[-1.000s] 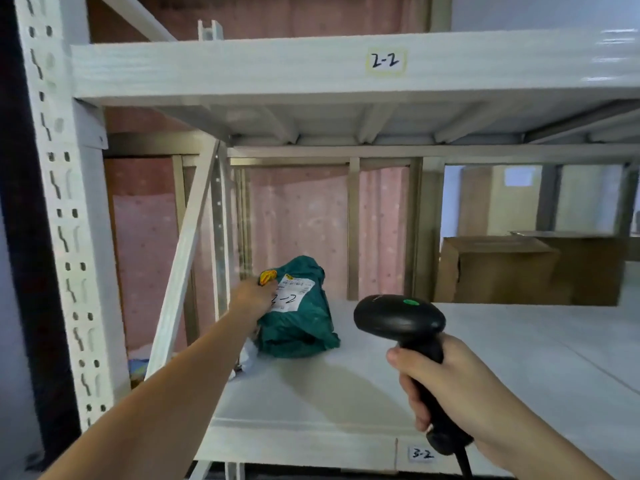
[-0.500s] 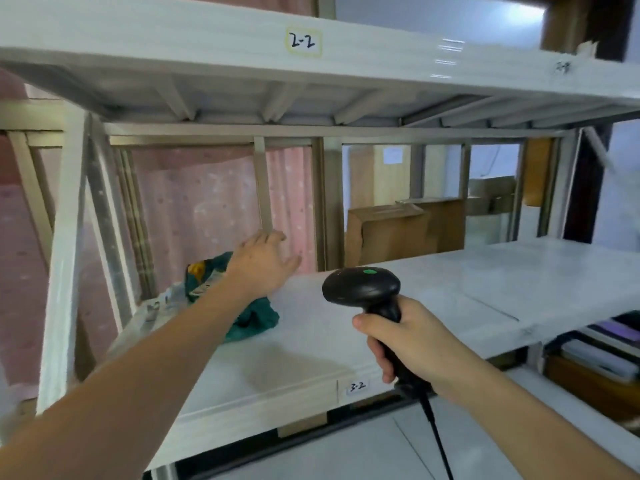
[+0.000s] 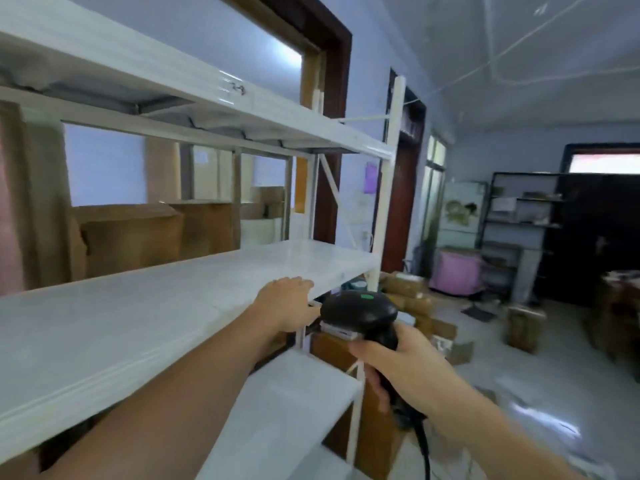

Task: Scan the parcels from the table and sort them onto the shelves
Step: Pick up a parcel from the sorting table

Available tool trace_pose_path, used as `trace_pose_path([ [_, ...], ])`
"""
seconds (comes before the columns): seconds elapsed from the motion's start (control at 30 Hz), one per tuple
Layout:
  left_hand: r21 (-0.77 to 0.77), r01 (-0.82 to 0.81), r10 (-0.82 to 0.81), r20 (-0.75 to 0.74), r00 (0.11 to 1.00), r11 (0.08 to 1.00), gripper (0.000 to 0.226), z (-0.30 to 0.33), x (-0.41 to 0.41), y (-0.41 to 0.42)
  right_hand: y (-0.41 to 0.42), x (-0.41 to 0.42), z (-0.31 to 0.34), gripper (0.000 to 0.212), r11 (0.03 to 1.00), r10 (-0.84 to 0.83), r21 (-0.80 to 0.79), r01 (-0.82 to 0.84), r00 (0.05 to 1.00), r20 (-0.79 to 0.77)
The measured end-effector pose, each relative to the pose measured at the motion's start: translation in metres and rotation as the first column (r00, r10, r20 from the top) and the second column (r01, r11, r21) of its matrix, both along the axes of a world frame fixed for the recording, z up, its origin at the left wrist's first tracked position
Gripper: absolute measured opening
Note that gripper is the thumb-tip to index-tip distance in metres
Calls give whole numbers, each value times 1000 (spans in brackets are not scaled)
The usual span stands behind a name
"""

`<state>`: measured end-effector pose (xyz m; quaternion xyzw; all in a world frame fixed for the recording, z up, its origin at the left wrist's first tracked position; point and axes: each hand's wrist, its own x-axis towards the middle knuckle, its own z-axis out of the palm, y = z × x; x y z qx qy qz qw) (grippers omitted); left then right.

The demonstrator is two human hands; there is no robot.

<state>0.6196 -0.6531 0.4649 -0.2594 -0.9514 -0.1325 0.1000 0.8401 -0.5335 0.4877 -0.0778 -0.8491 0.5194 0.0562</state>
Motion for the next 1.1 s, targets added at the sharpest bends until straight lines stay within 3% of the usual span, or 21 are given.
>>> trace_pose_path([
  [0.1, 12, 100, -101, 73, 992, 995, 51, -17, -3, 74, 64, 18, -3, 16, 993, -116, -12, 116, 993, -17],
  [0.23, 36, 203, -206, 191, 960, 979, 65, -32, -18, 151, 129, 20, -15, 14, 975, -219, -61, 216, 975, -47],
  [0.43, -47, 299, -291, 134, 947, 953, 84, -49, -89, 243, 196, -29, -37, 13, 938, -339, -97, 332, 938, -69],
  [0.8, -48, 351, -331, 237, 913, 935, 79, -93, -231, 391, 316, -163, -59, 9, 898, -428, -151, 414, 900, -79],
  [0.93, -59, 316, -302, 172, 938, 947, 71, -117, -278, 448, 376, -214, -73, 12, 892, -440, -142, 429, 896, -54],
  [1.1, -122, 264, -238, 198, 951, 957, 72, -150, -360, 530, 467, -295, -97, 10, 904, -409, -143, 404, 912, -9],
])
